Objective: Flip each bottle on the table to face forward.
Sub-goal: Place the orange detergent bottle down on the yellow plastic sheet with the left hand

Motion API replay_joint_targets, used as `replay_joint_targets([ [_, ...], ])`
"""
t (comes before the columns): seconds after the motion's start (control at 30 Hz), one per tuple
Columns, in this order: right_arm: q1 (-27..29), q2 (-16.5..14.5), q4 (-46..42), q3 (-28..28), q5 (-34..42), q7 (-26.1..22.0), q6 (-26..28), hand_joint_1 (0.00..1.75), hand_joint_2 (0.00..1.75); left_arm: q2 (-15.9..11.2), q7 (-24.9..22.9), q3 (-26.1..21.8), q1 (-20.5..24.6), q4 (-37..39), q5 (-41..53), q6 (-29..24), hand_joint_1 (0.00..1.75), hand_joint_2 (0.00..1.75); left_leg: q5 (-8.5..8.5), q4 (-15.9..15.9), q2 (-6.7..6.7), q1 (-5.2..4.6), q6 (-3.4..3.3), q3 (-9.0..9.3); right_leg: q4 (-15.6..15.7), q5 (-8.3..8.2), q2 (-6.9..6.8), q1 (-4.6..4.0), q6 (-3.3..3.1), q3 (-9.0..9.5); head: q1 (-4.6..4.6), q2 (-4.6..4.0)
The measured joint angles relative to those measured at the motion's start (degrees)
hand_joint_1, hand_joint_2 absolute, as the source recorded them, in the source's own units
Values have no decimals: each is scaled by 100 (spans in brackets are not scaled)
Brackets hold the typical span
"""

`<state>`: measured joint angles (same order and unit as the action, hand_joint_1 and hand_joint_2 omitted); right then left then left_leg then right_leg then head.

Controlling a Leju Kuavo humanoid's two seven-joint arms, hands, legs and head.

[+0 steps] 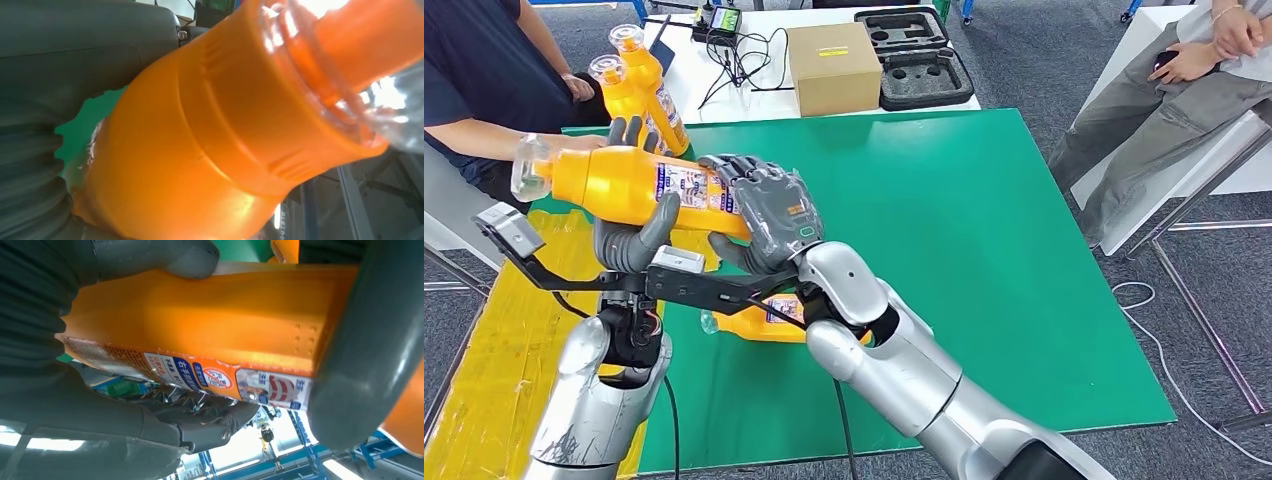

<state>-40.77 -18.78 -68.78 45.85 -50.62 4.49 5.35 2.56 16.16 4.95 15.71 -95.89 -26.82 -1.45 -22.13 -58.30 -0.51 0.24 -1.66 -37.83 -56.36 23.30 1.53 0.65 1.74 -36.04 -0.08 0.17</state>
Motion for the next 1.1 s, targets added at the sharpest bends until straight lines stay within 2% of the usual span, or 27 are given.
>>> replay_joint_targets([
  [0.37, -6, 2, -58, 138, 17, 145, -64, 175, 175, -2, -16, -5, 1, -23, -39, -22, 0, 175, 0, 0, 0, 0, 0, 0, 0, 0, 0, 0, 0, 0, -1, 0],
  [0.5, -5, 26, -20, 144, 44, 167, -66, 175, 175, -2, -41, -3, -39, -23, -167, 122, 175, 175, 0, 0, 0, 0, 0, 0, 0, 0, 0, 0, 0, -1, -1, 0],
  [0.67, -5, 38, 95, 148, 56, 166, -66, 175, 175, -1, -90, 1, -54, -23, -353, 306, 175, 175, 0, 0, 0, 0, 0, 0, 1, 0, 0, 0, 0, -1, -1, 0],
  [1.1, -22, -18, 300, 202, 84, 167, -70, 175, 175, -1, -168, -22, -43, -23, -464, 312, 175, 175, 0, 0, 1, 0, 0, 0, 0, 0, 0, 0, 0, -3, -1, 0],
])
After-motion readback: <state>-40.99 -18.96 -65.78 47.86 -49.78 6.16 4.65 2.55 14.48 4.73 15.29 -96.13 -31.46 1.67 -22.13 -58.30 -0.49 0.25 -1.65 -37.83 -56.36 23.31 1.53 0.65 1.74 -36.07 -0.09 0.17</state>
